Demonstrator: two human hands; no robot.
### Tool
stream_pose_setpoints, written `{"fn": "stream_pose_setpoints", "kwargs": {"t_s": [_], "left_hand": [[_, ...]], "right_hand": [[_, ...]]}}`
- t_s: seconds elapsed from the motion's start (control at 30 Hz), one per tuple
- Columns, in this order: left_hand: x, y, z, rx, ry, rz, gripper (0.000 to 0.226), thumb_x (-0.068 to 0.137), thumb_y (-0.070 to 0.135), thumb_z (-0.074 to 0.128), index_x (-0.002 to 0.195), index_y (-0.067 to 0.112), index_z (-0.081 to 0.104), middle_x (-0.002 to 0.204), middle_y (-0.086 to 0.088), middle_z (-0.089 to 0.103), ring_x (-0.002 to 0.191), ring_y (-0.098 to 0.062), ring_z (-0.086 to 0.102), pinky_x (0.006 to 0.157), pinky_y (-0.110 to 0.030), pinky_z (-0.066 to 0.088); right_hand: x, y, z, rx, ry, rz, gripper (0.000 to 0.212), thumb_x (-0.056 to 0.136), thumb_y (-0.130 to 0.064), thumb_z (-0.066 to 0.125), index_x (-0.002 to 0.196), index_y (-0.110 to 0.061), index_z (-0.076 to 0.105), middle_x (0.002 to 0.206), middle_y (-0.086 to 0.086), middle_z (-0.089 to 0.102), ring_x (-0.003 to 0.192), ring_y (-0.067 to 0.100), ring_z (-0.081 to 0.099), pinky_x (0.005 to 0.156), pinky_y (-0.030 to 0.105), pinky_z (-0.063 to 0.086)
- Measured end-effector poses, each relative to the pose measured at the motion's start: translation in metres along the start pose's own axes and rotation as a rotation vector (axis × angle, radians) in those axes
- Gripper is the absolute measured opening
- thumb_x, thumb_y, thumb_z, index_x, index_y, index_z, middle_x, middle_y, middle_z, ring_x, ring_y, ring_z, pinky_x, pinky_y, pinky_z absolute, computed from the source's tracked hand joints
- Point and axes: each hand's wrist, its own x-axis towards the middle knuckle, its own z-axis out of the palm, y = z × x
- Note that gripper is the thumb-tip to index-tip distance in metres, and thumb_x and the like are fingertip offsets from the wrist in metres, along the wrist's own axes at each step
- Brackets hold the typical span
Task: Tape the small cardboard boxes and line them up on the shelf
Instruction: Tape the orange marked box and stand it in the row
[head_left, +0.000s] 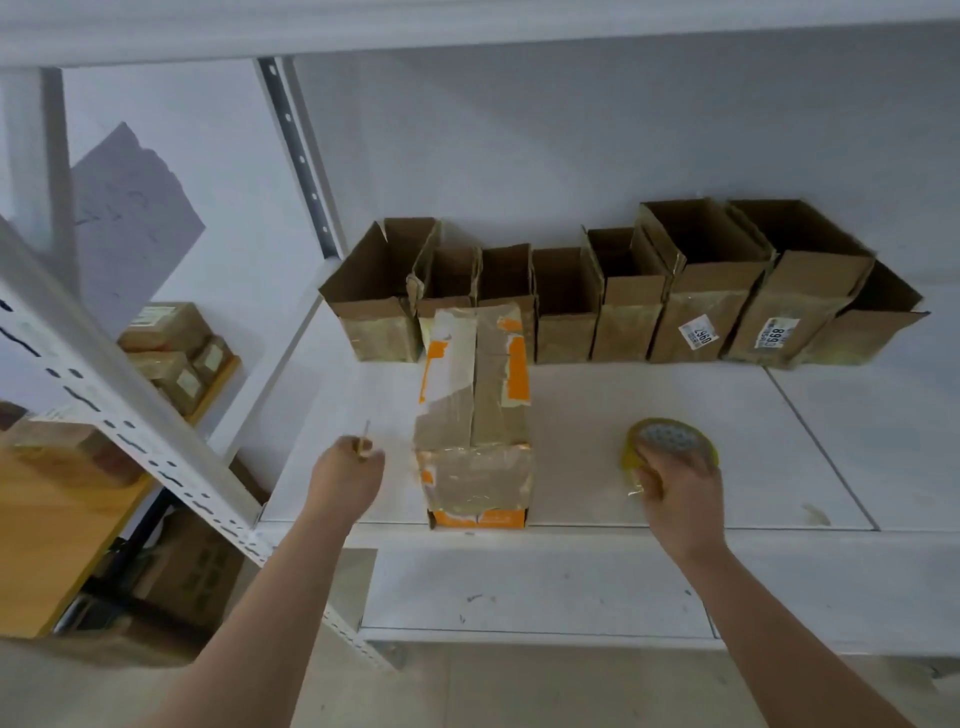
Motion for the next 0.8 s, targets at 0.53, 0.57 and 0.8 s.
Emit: {"fn": "stream_pose_setpoints", "kwargs": {"t_s": [0.53,0.57,0.8], "left_hand": [[-0.038,0.041,-0.024,-0.360,-0.081,0.855,0.037,0.095,0.042,0.054,0.127,0.025,0.063,0.140,0.009,0.054,0.139,-0.005,0.038,0.110,-0.013,0.032],[-0.042,0.044,-0.023,-0.299,-0.185,0.876,0.043,0.093,0.045,0.055,0.131,0.024,0.060,0.144,0.006,0.050,0.144,-0.007,0.030,0.115,-0.017,0.027],[-0.040,0.035,-0.018,-0.126,-0.339,0.857,0.058,0.079,0.040,0.062,0.135,0.032,0.048,0.152,0.003,0.037,0.149,-0.010,0.012,0.120,-0.023,0.018]], "right_hand": [[0.016,-0.144,-0.064,0.431,-0.073,-0.386,0.039,0.098,-0.037,0.051,0.126,-0.015,0.065,0.133,-0.007,0.059,0.127,0.013,0.044,0.105,0.024,0.034],[0.014,-0.151,-0.062,0.408,-0.167,-0.380,0.044,0.096,-0.043,0.049,0.129,-0.017,0.063,0.137,-0.008,0.056,0.130,0.014,0.040,0.108,0.028,0.033],[0.008,-0.142,-0.046,0.267,-0.271,-0.442,0.058,0.080,-0.048,0.055,0.132,-0.021,0.059,0.144,-0.006,0.049,0.137,0.026,0.035,0.103,0.053,0.040]]}}
